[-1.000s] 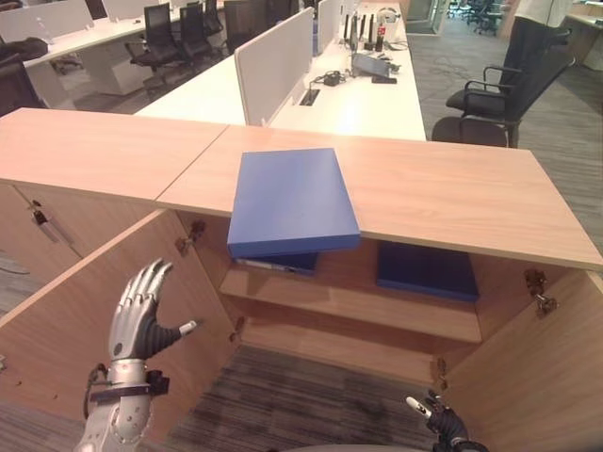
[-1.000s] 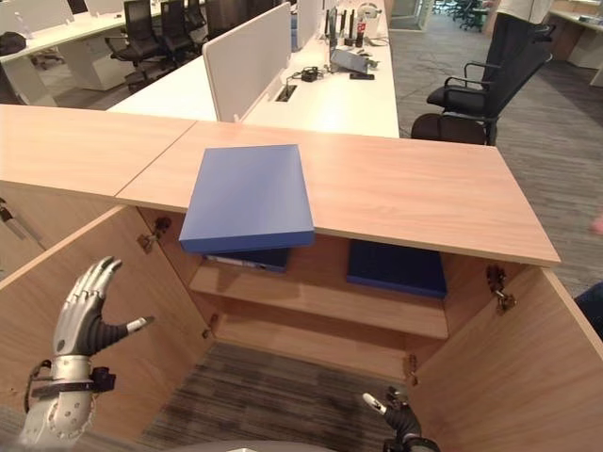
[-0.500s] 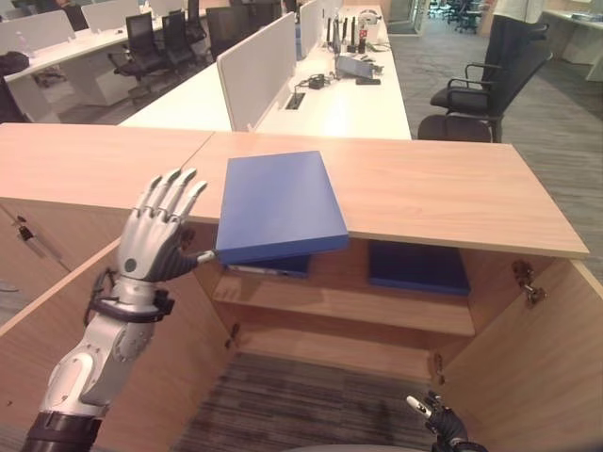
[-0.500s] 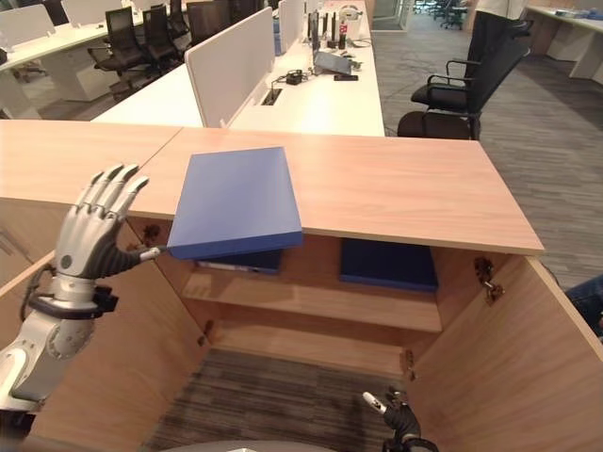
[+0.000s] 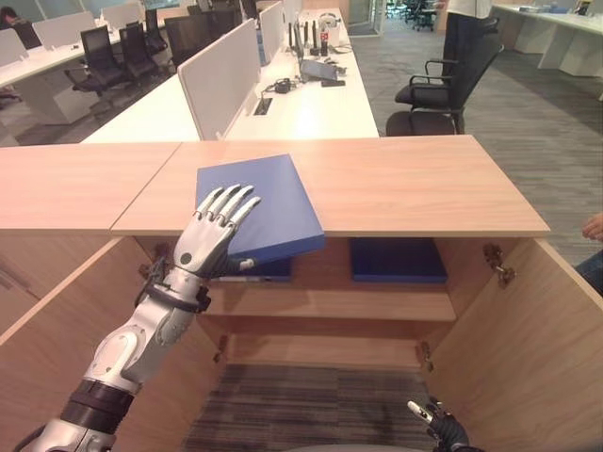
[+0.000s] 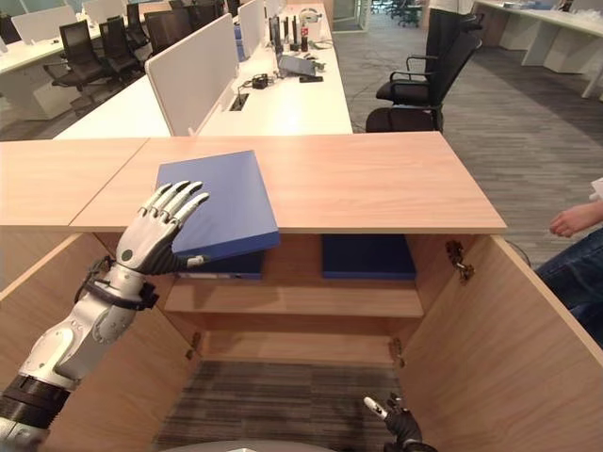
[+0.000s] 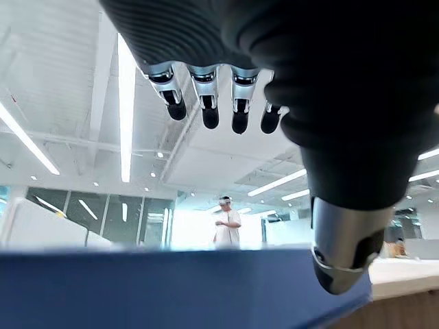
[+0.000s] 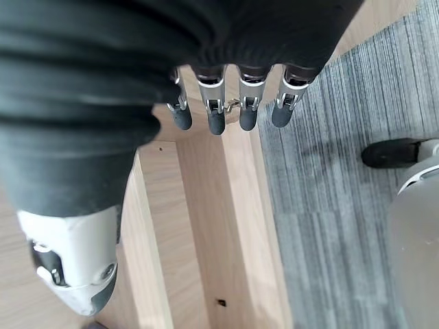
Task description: Put the empty folder in the office cabinet
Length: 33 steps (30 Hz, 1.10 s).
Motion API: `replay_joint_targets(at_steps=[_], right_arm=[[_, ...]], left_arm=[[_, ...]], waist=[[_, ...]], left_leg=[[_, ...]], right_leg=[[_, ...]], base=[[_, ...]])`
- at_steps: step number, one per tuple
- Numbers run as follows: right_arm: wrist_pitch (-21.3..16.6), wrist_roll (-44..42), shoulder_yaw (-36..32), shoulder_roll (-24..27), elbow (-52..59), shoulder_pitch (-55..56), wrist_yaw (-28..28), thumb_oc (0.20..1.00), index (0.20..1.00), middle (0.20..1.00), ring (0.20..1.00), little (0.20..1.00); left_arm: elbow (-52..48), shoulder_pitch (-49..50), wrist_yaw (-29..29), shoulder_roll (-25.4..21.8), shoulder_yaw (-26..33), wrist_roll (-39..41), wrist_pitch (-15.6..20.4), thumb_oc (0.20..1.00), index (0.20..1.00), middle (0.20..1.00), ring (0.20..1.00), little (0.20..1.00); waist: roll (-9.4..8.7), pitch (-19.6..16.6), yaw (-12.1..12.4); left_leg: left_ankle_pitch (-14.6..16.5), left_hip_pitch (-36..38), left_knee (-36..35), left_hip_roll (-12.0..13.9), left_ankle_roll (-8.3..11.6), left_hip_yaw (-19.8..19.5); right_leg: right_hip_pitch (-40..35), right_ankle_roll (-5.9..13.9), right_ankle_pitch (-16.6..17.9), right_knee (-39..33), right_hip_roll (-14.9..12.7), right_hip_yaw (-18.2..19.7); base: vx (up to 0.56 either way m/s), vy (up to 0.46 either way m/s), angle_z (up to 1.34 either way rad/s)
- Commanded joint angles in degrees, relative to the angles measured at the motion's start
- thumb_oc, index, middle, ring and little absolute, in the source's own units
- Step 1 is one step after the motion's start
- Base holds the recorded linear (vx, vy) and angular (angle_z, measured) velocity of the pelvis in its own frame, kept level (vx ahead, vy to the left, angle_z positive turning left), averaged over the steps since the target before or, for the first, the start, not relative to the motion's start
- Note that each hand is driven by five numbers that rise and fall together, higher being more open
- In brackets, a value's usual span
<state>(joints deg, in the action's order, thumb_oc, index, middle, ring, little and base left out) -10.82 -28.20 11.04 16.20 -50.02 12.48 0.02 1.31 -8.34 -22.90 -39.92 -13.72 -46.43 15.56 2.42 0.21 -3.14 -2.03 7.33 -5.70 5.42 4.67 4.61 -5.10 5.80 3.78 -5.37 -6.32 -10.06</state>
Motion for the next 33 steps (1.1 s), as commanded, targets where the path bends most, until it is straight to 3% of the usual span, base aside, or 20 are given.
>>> replay_joint_targets(at_steps=[1, 15, 24, 33], right_arm=[[-1.58, -2.5, -0.34, -0.69, 0.06, -3.44, -0.19, 1.0, 1.0, 1.0, 1.0, 1.0], [-1.48, -8.25, -2.57, -0.84, -0.18, -3.48, 0.27, 1.0, 1.0, 1.0, 1.0, 1.0], [-1.44, -18.21, -4.93, -2.47, -1.67, -3.77, 1.93, 1.0, 1.0, 1.0, 1.0, 1.0], [-1.49, -20.43, -5.19, -2.75, -1.21, -3.48, 2.23, 1.0, 1.0, 1.0, 1.0, 1.0]], left_arm=[[2.37, -7.34, -0.43, 0.88, 0.66, 2.26, -0.87, 1.0, 1.0, 1.0, 1.0, 1.0], [10.96, -12.12, -0.83, 1.18, -3.06, 0.41, -4.48, 1.0, 1.0, 1.0, 1.0, 1.0], [14.14, -13.59, -1.34, 1.01, -3.56, -0.67, -6.63, 1.0, 1.0, 1.0, 1.0, 1.0], [16.58, -14.14, -1.14, 1.21, -4.8, -2.14, -7.96, 1.0, 1.0, 1.0, 1.0, 1.0]], waist=[[-2.13, 1.36, -0.41], [-2.8, 1.13, -1.58], [-3.27, 0.94, -2.02], [-3.39, 0.74, -2.4]], left_leg=[[4.13, 1.62, 0.7, -0.24, 0.82, -1.52], [4.46, 2.06, 0.7, -0.15, 0.92, -0.43], [4.54, 2.32, 0.7, -0.08, 0.95, -0.01], [4.6, 2.5, 0.7, -0.13, 0.95, 0.28]], right_leg=[[-2.54, 3.01, -5.59, 2.69, 0.22, 1.78], [-2.34, 3.28, -5.34, 2.68, 0.3, 2.66], [-2.24, 3.33, -5.16, 2.76, 0.36, 2.84], [-2.31, 3.36, -5.24, 2.94, 0.41, 3.03]], base=[[0.01, 0.01, -0.04], [0.01, 0.009, -0.05], [0.0, 0.0, 0.0], [0.0, 0.0, 0.0]])
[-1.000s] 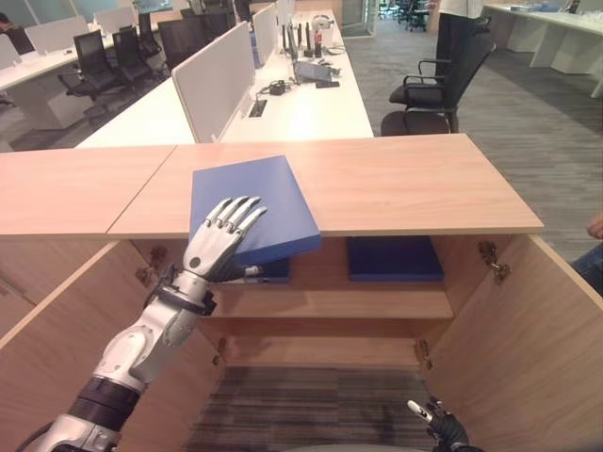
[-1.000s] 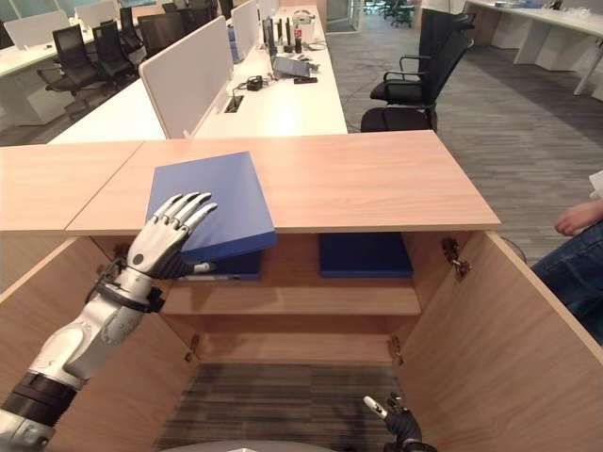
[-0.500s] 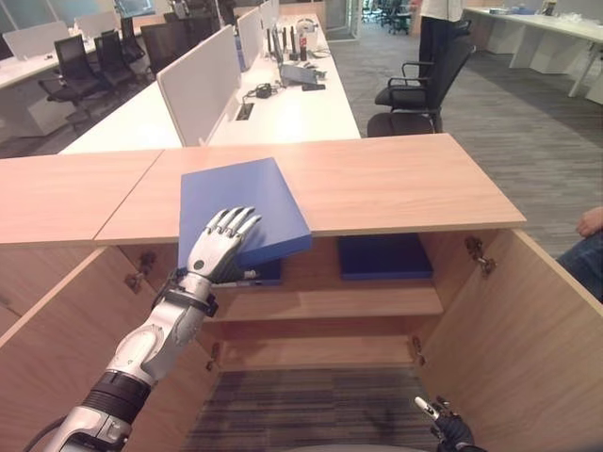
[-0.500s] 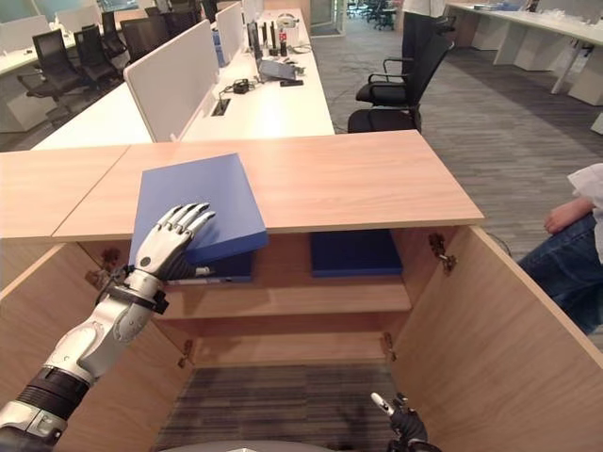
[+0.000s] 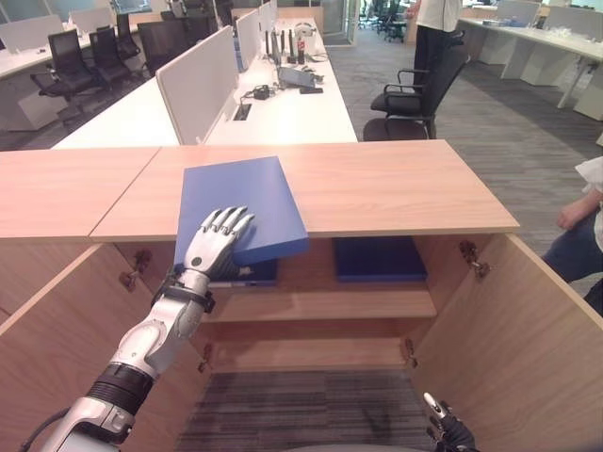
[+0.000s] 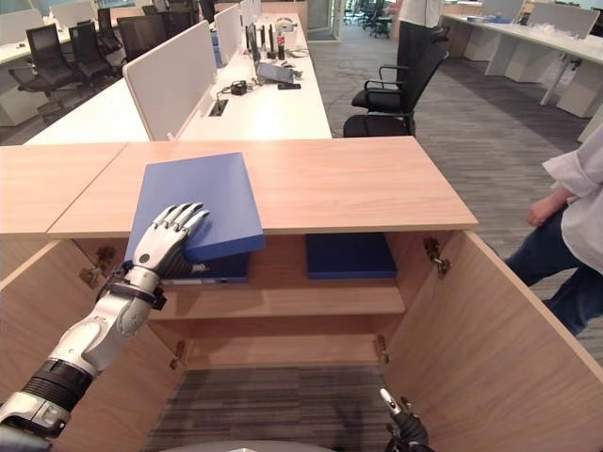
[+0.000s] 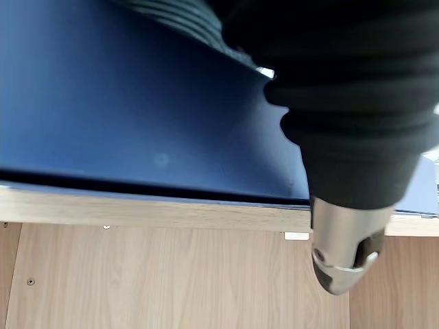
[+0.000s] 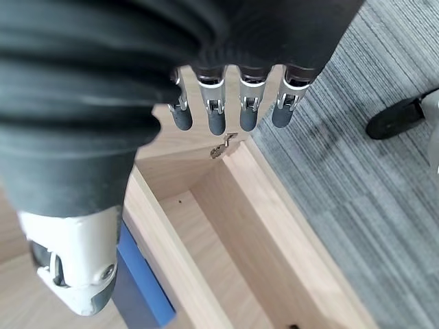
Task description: Put the empty folder in the office cabinet
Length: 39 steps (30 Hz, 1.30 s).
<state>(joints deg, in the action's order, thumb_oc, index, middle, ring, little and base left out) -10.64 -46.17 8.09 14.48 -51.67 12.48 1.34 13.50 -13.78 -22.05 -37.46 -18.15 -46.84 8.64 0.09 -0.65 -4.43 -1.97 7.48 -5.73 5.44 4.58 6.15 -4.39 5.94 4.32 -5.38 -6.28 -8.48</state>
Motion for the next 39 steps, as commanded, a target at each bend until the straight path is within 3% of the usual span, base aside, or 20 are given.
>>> replay_joint_targets(at_steps=[1, 6, 7, 8, 27, 39], right_arm=[[-1.65, -2.61, -2.18, -1.08, 0.42, -3.41, 0.94, 1.0, 1.0, 1.0, 1.0, 1.0], [-1.63, -3.06, -2.12, -1.17, 0.36, -3.36, 1.0, 1.0, 1.0, 1.0, 1.0, 1.0], [-1.64, -3.18, -2.17, -1.22, 0.22, -3.39, 0.99, 1.0, 1.0, 1.0, 1.0, 1.0], [-1.59, -3.23, -2.26, -1.3, 0.05, -3.39, 0.98, 1.0, 1.0, 1.0, 1.0, 1.0], [-1.53, -4.29, -2.78, -1.97, -1.66, -3.76, 0.44, 1.0, 1.0, 1.0, 1.0, 1.0], [-1.43, -4.41, -2.82, -2.27, -2.64, -5.01, 0.32, 1.0, 1.0, 1.0, 1.0, 1.0]], left_arm=[[4.75, -8.74, -1.91, -1.2, -0.54, -1.89, -1.09, 1.0, 1.0, 1.0, 1.0, 1.0], [5.74, -8.97, -1.86, -1.24, -0.78, -2.18, -1.55, 1.0, 1.0, 1.0, 1.0, 1.0], [5.76, -8.93, -1.88, -1.23, -0.67, -2.16, -1.64, 0.482, 0.482, 0.482, 0.482, 0.482], [5.68, -8.86, -1.88, -1.18, -0.6, -2.16, -1.64, 0.2, 0.2, 0.2, 0.2, 0.2], [3.63, -10.43, -2.06, -1.35, -0.28, -0.73, -1.74, 0.2, 0.2, 0.2, 0.2, 0.2], [-6.87, -19.96, -3.6, -2.94, 3.57, 6.23, -0.45, 0.2, 0.2, 0.2, 0.2, 0.2]], waist=[[-1.09, 1.58, -1.17], [-1.07, 1.56, -1.26], [-1.07, 1.51, -1.26], [-1.07, 1.48, -1.27], [-0.79, 1.48, -1.1], [-0.21, 1.16, -0.57]], left_leg=[[4.55, 2.4, 0.73, -0.14, 1.03, -1.24], [4.58, 2.5, 0.73, -0.19, 1.02, -1.07], [4.61, 2.52, 0.73, -0.17, 1.04, -1.03], [4.64, 2.56, 0.73, -0.17, 1.03, -1.01], [4.45, 2.61, 0.73, -0.28, 1.0, -1.44], [4.08, 2.31, 0.73, -0.35, 1.0, -2.26]], right_leg=[[-3.04, 3.21, -5.78, 2.93, 0.37, 1.49], [-3.02, 3.22, -5.76, 2.96, 0.37, 1.68], [-3.06, 3.22, -5.76, 2.92, 0.39, 1.72], [-3.05, 3.22, -5.76, 2.94, 0.38, 1.7], [-3.31, 3.13, -5.98, 3.18, 0.31, 1.31], [-3.45, 3.16, -6.15, 3.42, 0.09, 0.56]], base=[[0.0, 0.0, 0.0], [0.0, 0.0, 0.0], [0.0, 0.0, 0.0], [0.0, 0.0, 0.0], [0.0, 0.0, 0.0], [0.0, -0.001, 0.01]])
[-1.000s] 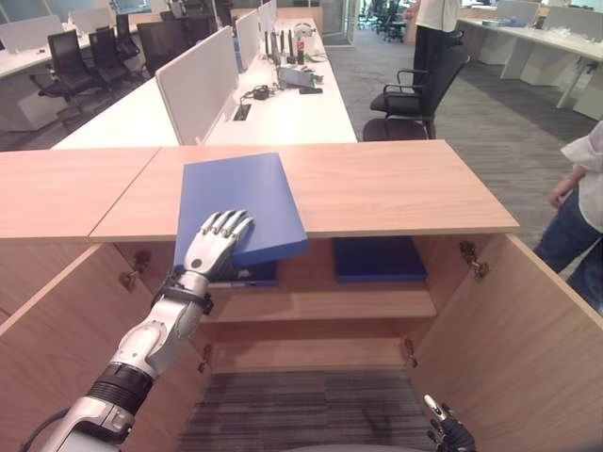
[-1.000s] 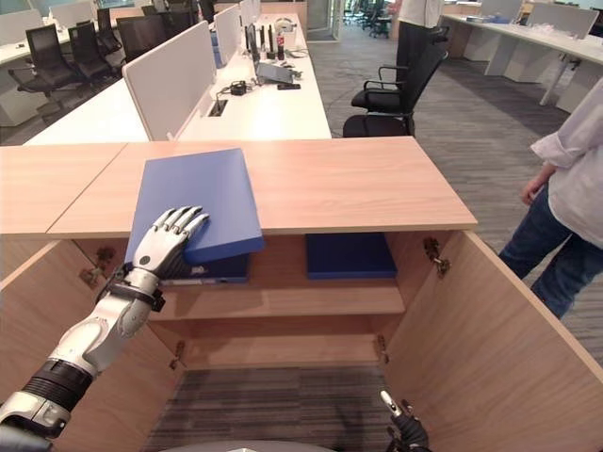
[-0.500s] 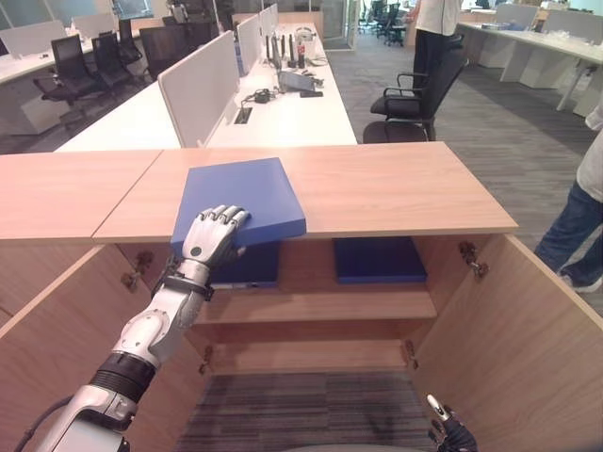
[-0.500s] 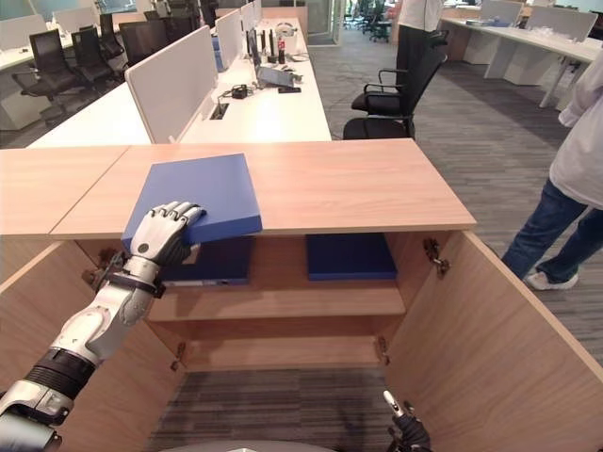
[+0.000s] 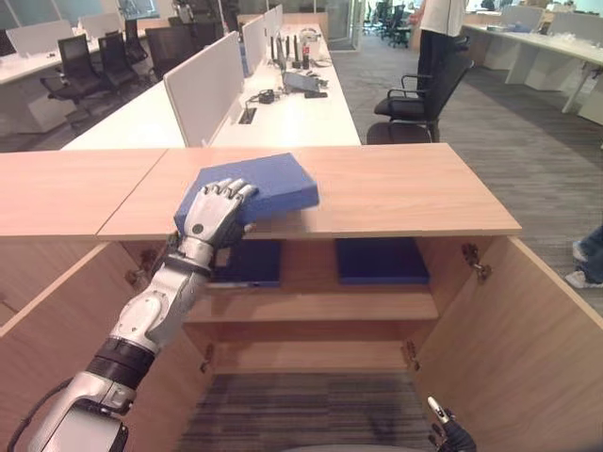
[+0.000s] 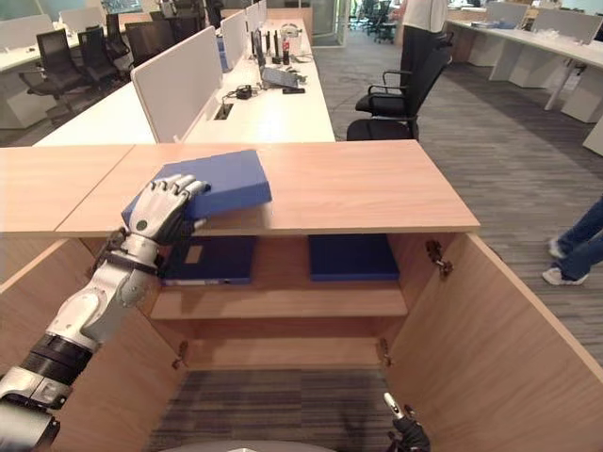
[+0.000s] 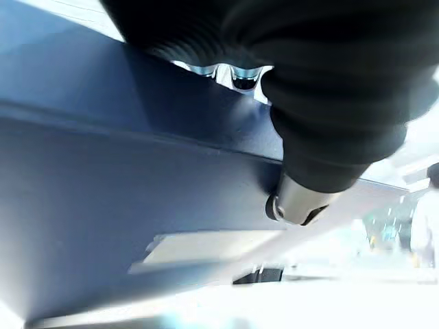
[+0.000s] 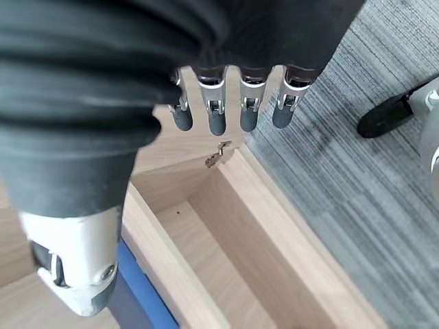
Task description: Put the empty folder in the office cabinet
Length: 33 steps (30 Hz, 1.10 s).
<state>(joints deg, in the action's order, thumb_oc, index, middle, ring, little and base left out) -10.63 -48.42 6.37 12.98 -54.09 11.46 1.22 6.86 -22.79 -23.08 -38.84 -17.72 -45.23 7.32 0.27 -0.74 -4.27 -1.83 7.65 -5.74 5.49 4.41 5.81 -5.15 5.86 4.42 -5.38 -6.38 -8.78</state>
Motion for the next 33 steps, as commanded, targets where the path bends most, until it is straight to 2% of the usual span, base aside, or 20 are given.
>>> replay_joint_targets(at_steps=[1, 8, 10, 13, 17, 18, 22, 33], right_arm=[[-1.48, -2.24, -1.13, -0.81, -0.36, -4.25, 0.47, 1.0, 1.0, 1.0, 1.0, 1.0], [-1.42, -1.76, -0.51, -0.74, -0.65, -5.24, 0.86, 1.0, 1.0, 1.0, 1.0, 1.0], [-1.51, -1.32, -0.13, -0.81, -0.38, -5.57, 1.05, 1.0, 1.0, 1.0, 1.0, 1.0], [-1.58, -0.97, -0.11, -0.95, -0.3, -5.82, 1.1, 1.0, 1.0, 1.0, 1.0, 1.0], [-1.73, -0.49, 0.01, -1.0, -0.23, -6.13, 1.0, 1.0, 1.0, 1.0, 1.0, 1.0], [-1.72, -0.31, 0.06, -1.17, -0.41, -6.36, 1.09, 1.0, 1.0, 1.0, 1.0, 1.0], [-1.67, -0.06, 0.1, -1.3, -0.59, -6.56, 1.05, 1.0, 1.0, 1.0, 1.0, 1.0], [-1.16, 0.24, 0.13, -1.82, -1.14, -7.34, 0.99, 1.0, 1.0, 1.0, 1.0, 1.0]], left_arm=[[-0.72, -11.65, -2.59, -1.72, 3.38, 5.53, 1.0, 0.2, 0.2, 0.2, 0.2, 0.2], [-3.05, -15.94, -3.73, -2.68, 6.07, 10.96, 1.41, 0.2, 0.2, 0.2, 0.2, 0.2], [-6.29, -17.8, -4.26, -2.68, 8.88, 15.96, 2.5, 0.2, 0.2, 0.2, 0.2, 0.2], [-8.29, -18.41, -4.71, -2.84, 10.71, 19.21, 3.36, 0.2, 0.2, 0.2, 0.2, 0.2], [-10.73, -17.94, -4.45, -3.11, 12.76, 22.94, 4.41, 0.2, 0.2, 0.2, 0.2, 0.2], [-12.69, -17.21, -4.05, -3.0, 14.21, 26.95, 5.69, 0.2, 0.2, 0.2, 0.2, 0.2], [-15.07, -15.69, -3.35, -2.34, 15.75, 31.52, 6.86, 0.2, 0.2, 0.2, 0.2, 0.2], [-19.42, -11.83, 0.3, -0.15, 17.22, 46.63, 10.87, 0.2, 0.2, 0.2, 0.2, 0.2]], waist=[[-0.35, 1.27, -0.7], [0.14, 1.21, -0.41], [0.51, 1.14, -0.14], [0.75, 1.11, 0.03], [1.08, 1.15, 0.19], [1.25, 1.18, 0.45], [1.33, 1.28, 0.71], [1.63, 1.62, 1.23]], left_leg=[[3.89, 2.1, 0.74, -0.42, 1.17, -1.97], [3.68, 1.99, 0.74, -0.54, 1.13, -2.21], [3.6, 2.06, 0.74, -0.62, 1.11, -2.41], [3.58, 2.1, 0.74, -0.68, 1.09, -2.61], [3.55, 2.11, 0.74, -0.79, 1.07, -2.7], [3.5, 2.07, 0.74, -0.78, 1.07, -2.76], [3.48, 1.99, 0.74, -0.83, 1.0, -2.91], [3.5, 1.75, 0.74, -1.01, 0.81, -3.52]], right_leg=[[-2.7, 3.25, -6.28, 3.45, 0.16, 0.81], [-2.69, 3.22, -6.33, 3.72, 0.03, 0.42], [-2.68, 3.18, -6.46, 4.0, 0.01, 0.05], [-2.81, 3.15, -6.52, 3.99, -0.01, -0.03], [-2.85, 3.12, -6.52, 3.98, -0.08, -0.18], [-2.93, 3.09, -6.52, 3.93, -0.15, -0.39], [-2.93, 3.04, -6.54, 3.95, -0.2, -0.44], [-3.04, 2.96, -6.61, 3.9, -0.42, -0.91]], base=[[0.0, 0.0, 0.0], [0.0, -0.002, 0.01], [0.0, -0.005, 0.07], [0.01, -0.007, 0.06], [0.01, 0.0, 0.06], [0.0, 0.0, 0.0], [0.0, 0.0, 0.01], [0.0, -0.001, 0.02]])
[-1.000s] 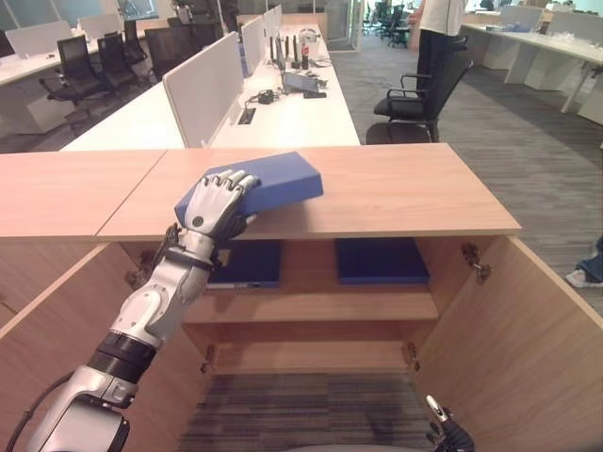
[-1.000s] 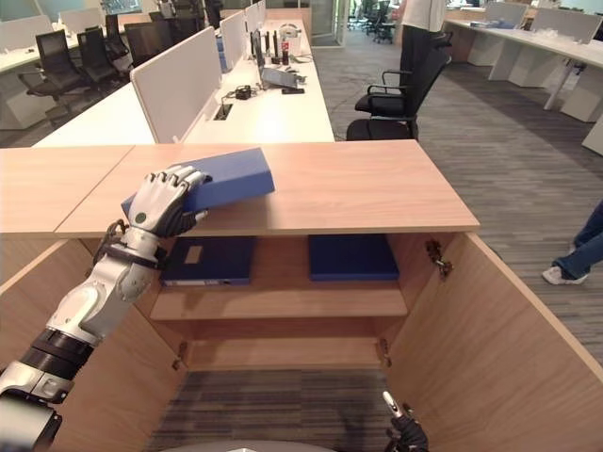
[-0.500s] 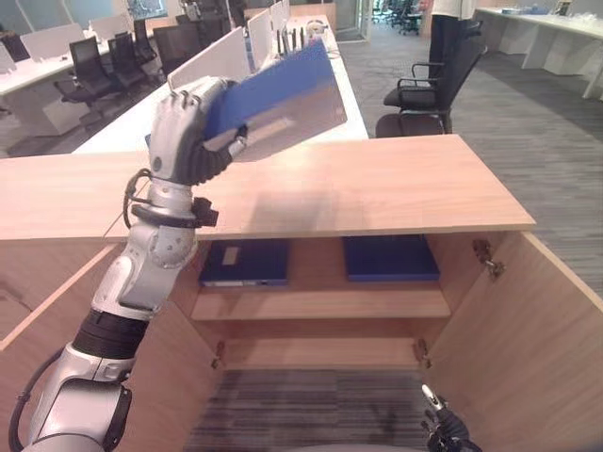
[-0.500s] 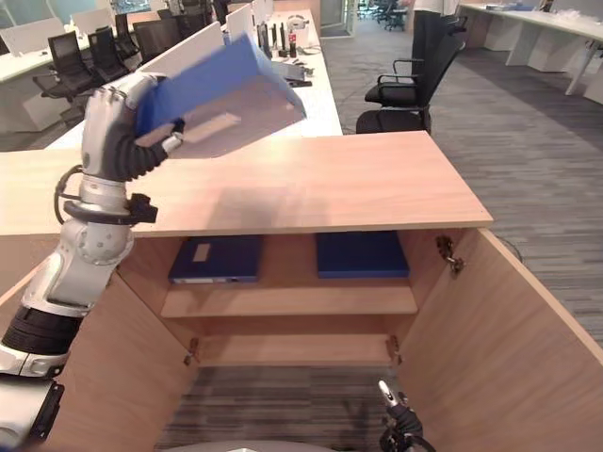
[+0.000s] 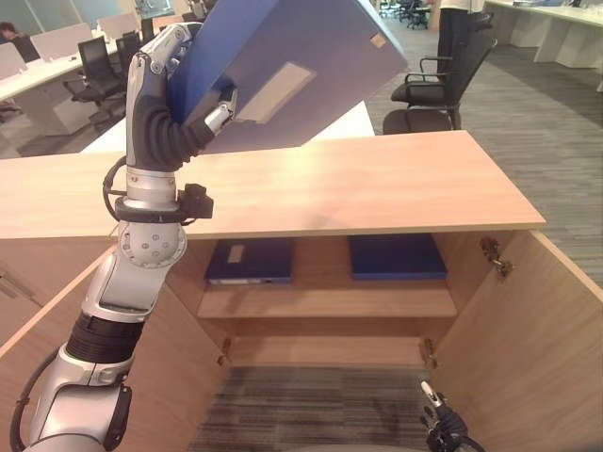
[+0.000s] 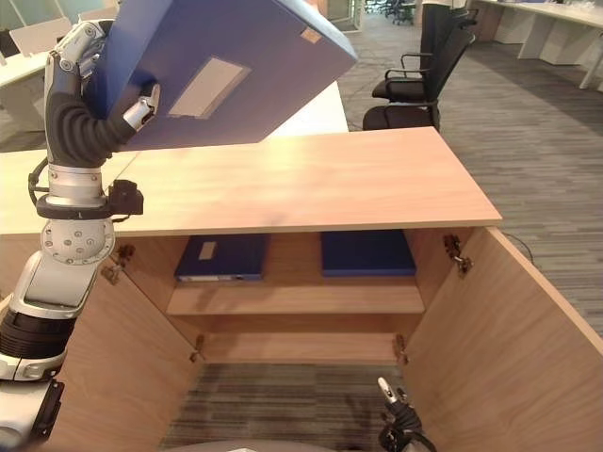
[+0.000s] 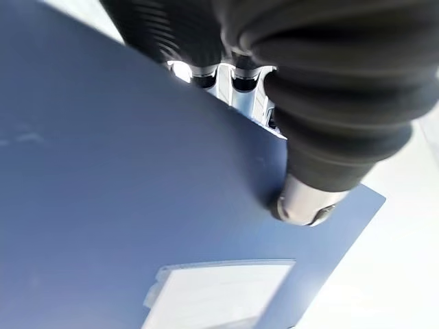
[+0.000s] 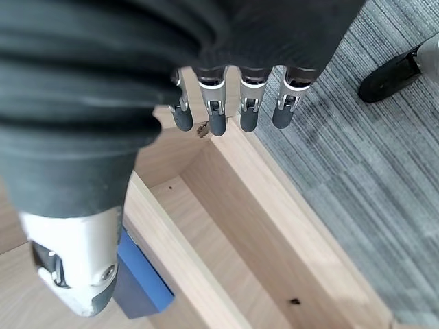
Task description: Put the empty folder in the office cabinet
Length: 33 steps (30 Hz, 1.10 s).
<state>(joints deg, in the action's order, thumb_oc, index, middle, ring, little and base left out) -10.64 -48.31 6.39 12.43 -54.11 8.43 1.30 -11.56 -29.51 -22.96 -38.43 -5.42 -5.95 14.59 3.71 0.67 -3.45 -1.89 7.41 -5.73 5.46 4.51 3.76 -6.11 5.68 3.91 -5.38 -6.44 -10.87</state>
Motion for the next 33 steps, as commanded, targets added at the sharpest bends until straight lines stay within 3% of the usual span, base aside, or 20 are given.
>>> replay_joint_targets(at_steps=[1, 3, 4, 7, 10, 12, 16, 18, 24, 33], right_arm=[[-1.04, 0.02, 0.02, -1.26, -1.12, -4.42, 0.89, 1.0, 1.0, 1.0, 1.0, 1.0], [-0.86, -0.07, -0.54, -1.26, -0.93, -4.71, 0.84, 1.0, 1.0, 1.0, 1.0, 1.0], [-0.85, -0.06, -0.47, -1.21, -0.92, -4.69, 0.84, 1.0, 1.0, 1.0, 1.0, 1.0], [-0.6, 0.77, -0.4, -1.01, 0.06, -4.56, 1.08, 1.0, 1.0, 1.0, 1.0, 1.0], [-0.54, 0.91, -0.35, -1.14, 0.55, -4.59, 1.44, 1.0, 1.0, 1.0, 1.0, 1.0], [-0.39, 0.65, -0.17, -1.3, 1.19, -4.02, 2.24, 1.0, 1.0, 1.0, 1.0, 1.0], [-0.16, 0.97, -0.2, -1.3, 1.52, -2.89, 3.76, 1.0, 1.0, 1.0, 1.0, 1.0], [-0.05, 0.93, -0.11, -1.28, 1.39, -2.63, 4.89, 1.0, 1.0, 1.0, 1.0, 1.0], [0.01, 1.13, 0.32, -0.61, 4.1, -2.42, 5.74, 1.0, 1.0, 1.0, 1.0, 1.0], [-1.01, 3.81, 0.79, 3.78, 19.88, -0.7, 7.51, 1.0, 1.0, 1.0, 1.0, 1.0]], left_arm=[[-1.63, -4.45, 1.3, -0.22, 5.24, 10.2, 4.41, 0.2, 0.2, 0.2, 0.2, 0.2], [-3.34, -2.6, 4.98, -0.1, 5.74, 18.13, 6.03, 0.2, 0.2, 0.2, 0.2, 0.2], [-3.43, -2.41, 5.27, -0.15, 5.98, 18.43, 6.03, 0.2, 0.2, 0.2, 0.2, 0.2], [-5.44, 2.16, 11.92, -1.21, 7.89, 31.76, 8.02, 0.2, 0.2, 0.2, 0.2, 0.2], [-6.97, 6.47, 15.78, -1.75, 10.58, 39.59, 9.0, 0.2, 0.2, 0.2, 0.2, 0.2], [-7.88, 12.41, 21.38, -1.73, 14.88, 48.65, 9.84, 0.2, 0.2, 0.2, 0.2, 0.2], [-7.64, 20.89, 29.68, -2.13, 20.43, 59.68, 8.17, 0.2, 0.2, 0.2, 0.2, 0.2], [-6.35, 25.8, 33.39, -5.03, 22.7, 62.14, 6.22, 0.2, 0.2, 0.2, 0.2, 0.2], [-5.43, 29.76, 36.04, -7.53, 23.96, 62.44, 4.58, 0.2, 0.2, 0.2, 0.2, 0.2], [-4.12, 33.85, 41.08, -11.14, 23.15, 62.45, 1.09, 0.2, 0.2, 0.2, 0.2, 0.2]], waist=[[-1.75, 0.25, 0.46], [-1.73, 0.39, 0.77], [-1.69, 0.37, 0.71], [-1.56, 0.5, 1.15], [-1.62, 0.63, 1.53], [-1.63, 0.62, 1.79], [-1.66, 0.55, 2.41], [-1.71, 0.66, 2.95], [-1.84, 0.64, 3.38], [-2.11, 0.7, 3.48]], left_leg=[[3.53, 1.91, 0.73, -0.99, 0.71, -1.54], [3.5, 1.85, 0.73, -1.01, 0.67, -1.66], [3.51, 1.86, 0.73, -1.01, 0.67, -1.64], [3.58, 1.9, 0.73, -0.99, 0.61, -1.74], [3.62, 1.95, 0.73, -0.95, 0.62, -1.84], [3.68, 2.11, 0.73, -0.96, 0.67, -1.79], [3.63, 2.07, 0.73, -0.93, 0.73, -1.96], [3.46, 2.0, 0.73, -0.91, 0.73, -2.19], [3.99, 2.29, 0.73, -0.82, 0.78, -2.32], [3.76, 2.09, 0.73, -0.88, 0.66, -2.18]], right_leg=[[-2.08, 3.13, -6.13, 3.89, -0.37, 1.16], [-2.02, 3.09, -6.14, 4.03, -0.4, 1.07], [-2.01, 3.09, -6.15, 4.04, -0.4, 1.09], [-2.11, 2.99, -6.19, 4.11, -0.47, 1.03], [-2.16, 2.91, -6.25, 4.15, -0.45, 1.09], [-2.39, 2.84, -6.29, 4.06, -0.49, 1.26], [-2.48, 2.64, -6.36, 3.92, -0.42, 1.34], [-2.58, 2.59, -6.31, 3.91, -0.37, 1.27], [-2.92, 2.69, -6.74, 3.79, -0.3, 1.32], [-2.55, 2.88, -6.31, 3.86, -0.51, 1.25]], base=[[0.0, -0.004, 0.05], [0.0, -0.001, 0.02], [0.0, 0.0, 0.0], [0.0, -0.009, 0.06], [0.0, -0.006, 0.03], [0.0, 0.0, 0.0], [0.0, 0.0, 0.0], [0.0, 0.0, 0.0], [0.0, 0.004, 0.03], [0.0, 0.0, 0.0]])
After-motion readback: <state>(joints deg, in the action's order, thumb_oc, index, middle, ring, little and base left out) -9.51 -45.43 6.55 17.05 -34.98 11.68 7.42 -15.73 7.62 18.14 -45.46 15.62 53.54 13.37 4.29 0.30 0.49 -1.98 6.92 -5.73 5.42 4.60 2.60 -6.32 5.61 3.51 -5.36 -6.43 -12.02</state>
